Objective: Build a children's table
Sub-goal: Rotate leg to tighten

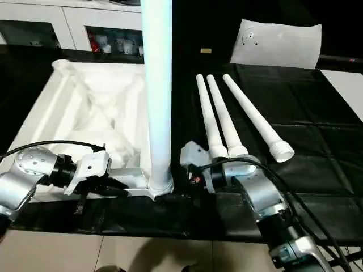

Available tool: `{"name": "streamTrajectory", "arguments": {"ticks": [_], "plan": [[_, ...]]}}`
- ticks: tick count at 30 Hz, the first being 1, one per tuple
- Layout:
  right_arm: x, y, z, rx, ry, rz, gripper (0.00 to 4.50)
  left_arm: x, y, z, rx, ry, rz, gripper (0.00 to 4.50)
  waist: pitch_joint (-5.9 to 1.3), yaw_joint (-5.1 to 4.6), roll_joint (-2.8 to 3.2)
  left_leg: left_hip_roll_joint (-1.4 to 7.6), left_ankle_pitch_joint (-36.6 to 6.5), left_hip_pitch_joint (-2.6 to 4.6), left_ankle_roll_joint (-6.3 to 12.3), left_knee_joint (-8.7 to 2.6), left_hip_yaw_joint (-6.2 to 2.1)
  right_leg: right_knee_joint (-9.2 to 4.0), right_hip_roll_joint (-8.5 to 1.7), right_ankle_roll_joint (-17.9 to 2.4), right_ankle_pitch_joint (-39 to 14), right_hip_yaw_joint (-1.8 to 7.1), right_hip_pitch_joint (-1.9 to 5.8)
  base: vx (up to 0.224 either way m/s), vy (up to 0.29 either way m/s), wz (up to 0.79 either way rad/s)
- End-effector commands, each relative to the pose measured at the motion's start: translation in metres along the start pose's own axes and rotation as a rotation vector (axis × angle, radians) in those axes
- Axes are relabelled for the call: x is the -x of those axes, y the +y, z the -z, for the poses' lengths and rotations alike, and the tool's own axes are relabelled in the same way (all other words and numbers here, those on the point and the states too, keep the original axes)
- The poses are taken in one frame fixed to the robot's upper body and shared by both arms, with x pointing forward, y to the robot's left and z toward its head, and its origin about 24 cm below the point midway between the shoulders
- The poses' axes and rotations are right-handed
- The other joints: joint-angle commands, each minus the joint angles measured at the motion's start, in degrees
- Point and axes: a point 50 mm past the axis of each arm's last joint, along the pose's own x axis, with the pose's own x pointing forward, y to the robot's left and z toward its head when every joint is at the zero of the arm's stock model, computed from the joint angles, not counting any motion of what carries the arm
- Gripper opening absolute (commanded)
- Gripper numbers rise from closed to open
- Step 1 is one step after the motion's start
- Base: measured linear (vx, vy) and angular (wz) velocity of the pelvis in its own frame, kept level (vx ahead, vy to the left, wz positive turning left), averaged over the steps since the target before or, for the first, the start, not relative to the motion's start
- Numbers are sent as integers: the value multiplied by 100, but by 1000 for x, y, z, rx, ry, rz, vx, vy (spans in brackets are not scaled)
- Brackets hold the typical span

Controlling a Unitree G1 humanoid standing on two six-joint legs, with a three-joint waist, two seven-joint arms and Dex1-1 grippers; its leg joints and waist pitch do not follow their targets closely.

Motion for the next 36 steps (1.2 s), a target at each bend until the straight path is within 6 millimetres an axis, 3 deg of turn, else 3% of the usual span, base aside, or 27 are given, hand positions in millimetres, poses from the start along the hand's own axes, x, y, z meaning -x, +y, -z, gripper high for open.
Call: {"name": "streamTrajectory", "arguments": {"ticks": [1,18,24,26,28,29,30,31,33,36], "plan": [[1,-1,-1,-5,-3,-16,417,-14,-7,4,-10,45,104,0,-351,-13,25,71,-567,-23,223,-305,82,-347,-446,-1161,-536,223,353,0,0,0],[-3,-4,3,-71,-29,-49,274,-13,-6,9,-14,57,113,0,-369,19,32,75,-572,-11,187,-300,79,-331,-450,-1190,-536,212,365,0,0,0],[-16,11,7,-149,-117,10,266,-19,-4,6,80,-4,-58,0,-357,57,36,97,-600,4,155,-308,85,-343,-455,-1173,-557,221,345,0,0,0],[-22,12,10,-175,-124,78,265,-22,-2,2,127,-34,-132,0,-284,46,36,80,-961,18,67,-347,80,-428,-455,-1022,-1336,217,313,0,0,0],[-33,12,11,-205,-124,164,264,-27,1,-4,179,-74,-220,0,-261,28,40,69,-1227,36,-8,-363,73,-479,-461,-872,-1986,219,300,0,0,0],[-45,10,10,-249,-132,257,264,-33,4,-12,250,-124,-321,0,-264,-8,27,56,-1380,49,-60,-368,47,-528,-468,-663,-2595,217,280,-51,-1,-3],[-48,10,10,-262,-136,278,264,-35,5,-13,270,-136,-344,0,-250,-43,27,60,-1388,40,-85,-369,49,-533,-461,-641,-2655,221,260,-51,-1,-3],[-55,8,7,-294,-152,316,264,-38,6,-17,305,-158,-385,0,-238,-78,66,42,-1403,23,-114,-380,19,-545,-465,-567,-2822,209,263,-52,5,-5],[-65,4,0,-342,-180,368,264,-45,9,-22,348,-187,-445,0,-252,-157,40,29,-1432,-7,-90,-374,8,-570,-449,-485,-2899,199,258,0,0,0],[-79,1,-9,-391,-201,425,264,-53,11,-29,400,-200,-526,0,-263,-202,43,20,-1493,16,-25,-350,5,-590,-432,-473,-2809,201,225,0,0,0]]}}
